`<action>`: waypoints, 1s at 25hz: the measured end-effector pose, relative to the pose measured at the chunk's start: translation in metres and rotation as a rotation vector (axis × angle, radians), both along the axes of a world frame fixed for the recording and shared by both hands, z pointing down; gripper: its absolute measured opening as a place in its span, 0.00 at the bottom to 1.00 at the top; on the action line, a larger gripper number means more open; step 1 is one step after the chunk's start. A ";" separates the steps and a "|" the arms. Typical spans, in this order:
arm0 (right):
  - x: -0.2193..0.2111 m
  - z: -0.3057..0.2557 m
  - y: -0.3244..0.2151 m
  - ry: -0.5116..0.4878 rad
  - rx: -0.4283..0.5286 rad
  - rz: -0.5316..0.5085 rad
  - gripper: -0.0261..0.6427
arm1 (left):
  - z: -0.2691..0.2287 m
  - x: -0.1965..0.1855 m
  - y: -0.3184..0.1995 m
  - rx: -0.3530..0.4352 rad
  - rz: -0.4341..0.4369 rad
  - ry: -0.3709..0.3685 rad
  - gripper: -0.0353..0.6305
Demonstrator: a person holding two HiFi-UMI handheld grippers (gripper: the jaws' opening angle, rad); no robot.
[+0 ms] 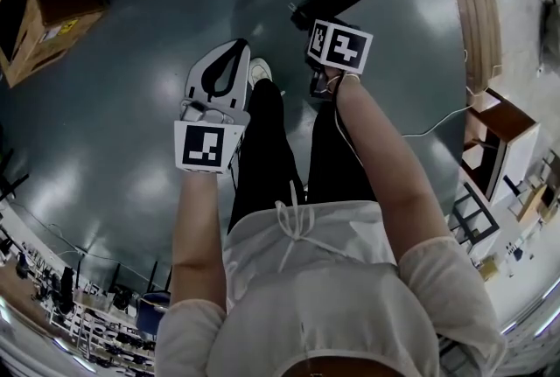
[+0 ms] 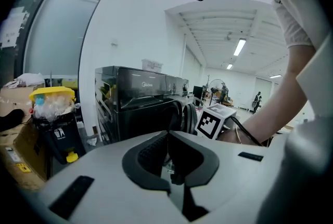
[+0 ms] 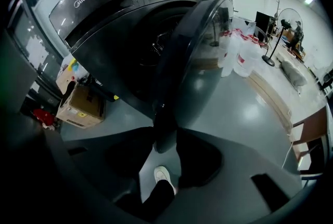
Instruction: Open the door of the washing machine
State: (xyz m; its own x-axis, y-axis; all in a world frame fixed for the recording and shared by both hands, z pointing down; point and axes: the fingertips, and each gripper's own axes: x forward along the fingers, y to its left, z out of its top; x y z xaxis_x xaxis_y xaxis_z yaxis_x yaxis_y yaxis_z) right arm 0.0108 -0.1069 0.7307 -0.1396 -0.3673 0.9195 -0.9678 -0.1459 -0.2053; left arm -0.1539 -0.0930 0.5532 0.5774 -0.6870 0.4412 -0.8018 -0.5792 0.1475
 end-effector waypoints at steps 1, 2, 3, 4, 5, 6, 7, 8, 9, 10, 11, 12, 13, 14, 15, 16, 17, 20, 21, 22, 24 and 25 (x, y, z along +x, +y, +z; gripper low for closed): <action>0.006 0.001 0.006 -0.005 -0.008 -0.003 0.26 | 0.000 0.006 0.004 0.005 -0.005 0.001 0.09; 0.012 0.002 0.013 -0.011 -0.019 -0.001 0.26 | 0.001 0.014 0.009 0.002 -0.002 -0.006 0.09; 0.021 0.004 0.021 -0.014 -0.030 0.006 0.25 | 0.002 0.022 0.016 -0.004 0.007 -0.017 0.09; 0.030 0.005 0.028 -0.016 -0.041 0.015 0.25 | 0.003 0.032 0.023 -0.007 0.017 -0.022 0.09; 0.038 0.006 0.035 -0.018 -0.050 0.021 0.24 | 0.002 0.042 0.029 -0.008 0.026 -0.020 0.09; 0.045 0.007 0.041 -0.023 -0.056 0.022 0.24 | 0.002 0.051 0.034 -0.008 0.035 -0.013 0.09; 0.052 0.007 0.047 -0.032 -0.059 0.019 0.23 | 0.002 0.059 0.038 -0.008 0.041 -0.004 0.09; 0.058 0.007 0.052 -0.042 -0.061 0.016 0.23 | 0.002 0.067 0.042 -0.009 0.045 0.003 0.09; 0.065 0.008 0.057 -0.049 -0.065 0.016 0.23 | 0.002 0.074 0.046 -0.008 0.048 0.008 0.09; 0.073 0.008 0.063 -0.052 -0.071 0.019 0.22 | 0.002 0.081 0.049 -0.006 0.049 0.012 0.09; 0.081 0.008 0.069 -0.054 -0.076 0.024 0.21 | 0.002 0.088 0.052 -0.004 0.050 0.015 0.09; 0.090 0.007 0.076 -0.053 -0.080 0.028 0.21 | 0.003 0.096 0.056 -0.003 0.054 0.016 0.09; 0.101 0.007 0.083 -0.047 -0.083 0.032 0.20 | 0.004 0.106 0.061 -0.003 0.062 0.013 0.09; 0.113 0.008 0.090 -0.038 -0.085 0.037 0.19 | 0.006 0.117 0.066 -0.006 0.073 0.011 0.09; 0.127 0.009 0.096 -0.027 -0.086 0.042 0.19 | 0.008 0.130 0.070 -0.008 0.084 0.010 0.09; 0.142 0.011 0.102 -0.018 -0.088 0.049 0.19 | 0.011 0.143 0.073 -0.010 0.096 0.011 0.09; 0.155 0.013 0.106 -0.012 -0.089 0.056 0.19 | 0.013 0.156 0.077 -0.011 0.107 0.014 0.09; 0.181 0.014 0.115 -0.017 -0.079 0.054 0.19 | 0.016 0.185 0.085 -0.016 0.136 0.016 0.09; 0.189 0.013 0.118 -0.020 -0.073 0.050 0.18 | 0.016 0.194 0.087 -0.018 0.145 0.014 0.09; 0.198 0.013 0.121 -0.019 -0.068 0.050 0.18 | 0.017 0.203 0.090 -0.020 0.153 0.011 0.09; 0.219 0.013 0.127 -0.010 -0.062 0.060 0.18 | 0.019 0.223 0.095 -0.023 0.171 0.006 0.09; 0.229 0.012 0.129 -0.010 -0.057 0.061 0.18 | 0.020 0.233 0.097 -0.022 0.180 0.004 0.09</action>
